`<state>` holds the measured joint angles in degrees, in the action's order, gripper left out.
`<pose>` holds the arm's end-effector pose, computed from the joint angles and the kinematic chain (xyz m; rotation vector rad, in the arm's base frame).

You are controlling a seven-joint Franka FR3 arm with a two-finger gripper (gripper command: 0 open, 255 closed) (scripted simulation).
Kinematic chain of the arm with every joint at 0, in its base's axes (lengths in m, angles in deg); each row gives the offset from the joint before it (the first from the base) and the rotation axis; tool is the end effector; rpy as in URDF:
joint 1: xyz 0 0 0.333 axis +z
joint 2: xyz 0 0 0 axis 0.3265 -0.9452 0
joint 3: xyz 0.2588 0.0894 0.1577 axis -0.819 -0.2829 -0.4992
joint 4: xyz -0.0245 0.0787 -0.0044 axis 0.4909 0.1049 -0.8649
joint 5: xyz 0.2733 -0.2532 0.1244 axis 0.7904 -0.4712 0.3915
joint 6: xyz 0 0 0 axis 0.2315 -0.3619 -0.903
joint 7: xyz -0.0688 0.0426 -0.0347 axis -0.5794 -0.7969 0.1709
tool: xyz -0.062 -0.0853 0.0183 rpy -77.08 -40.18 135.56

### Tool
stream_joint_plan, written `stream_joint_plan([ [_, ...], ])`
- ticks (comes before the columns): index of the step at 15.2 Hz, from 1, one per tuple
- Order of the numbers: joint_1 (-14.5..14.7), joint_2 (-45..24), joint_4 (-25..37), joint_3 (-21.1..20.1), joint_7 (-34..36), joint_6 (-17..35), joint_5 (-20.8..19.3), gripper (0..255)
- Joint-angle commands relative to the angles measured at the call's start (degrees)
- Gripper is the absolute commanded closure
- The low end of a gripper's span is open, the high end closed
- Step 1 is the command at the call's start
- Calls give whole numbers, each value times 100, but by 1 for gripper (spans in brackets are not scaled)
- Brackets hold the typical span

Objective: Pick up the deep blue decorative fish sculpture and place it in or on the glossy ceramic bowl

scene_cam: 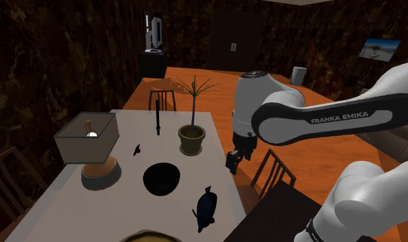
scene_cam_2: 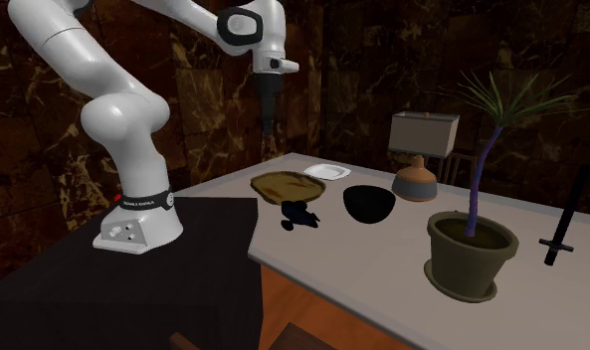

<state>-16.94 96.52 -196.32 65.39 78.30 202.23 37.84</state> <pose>0.3204 0.1418 0.4237 3.0197 0.0602 -0.0411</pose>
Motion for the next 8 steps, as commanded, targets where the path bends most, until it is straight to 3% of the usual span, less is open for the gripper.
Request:
stream_joint_plan([
  [1, -15, -336, -57, -281, 349, 426, 43, 0],
  [5, -192, -1202, -4, -848, 1081, 1252, -92, 0],
  [8, -431, -1965, 143, -1291, 1764, 1830, -442, 0],
])
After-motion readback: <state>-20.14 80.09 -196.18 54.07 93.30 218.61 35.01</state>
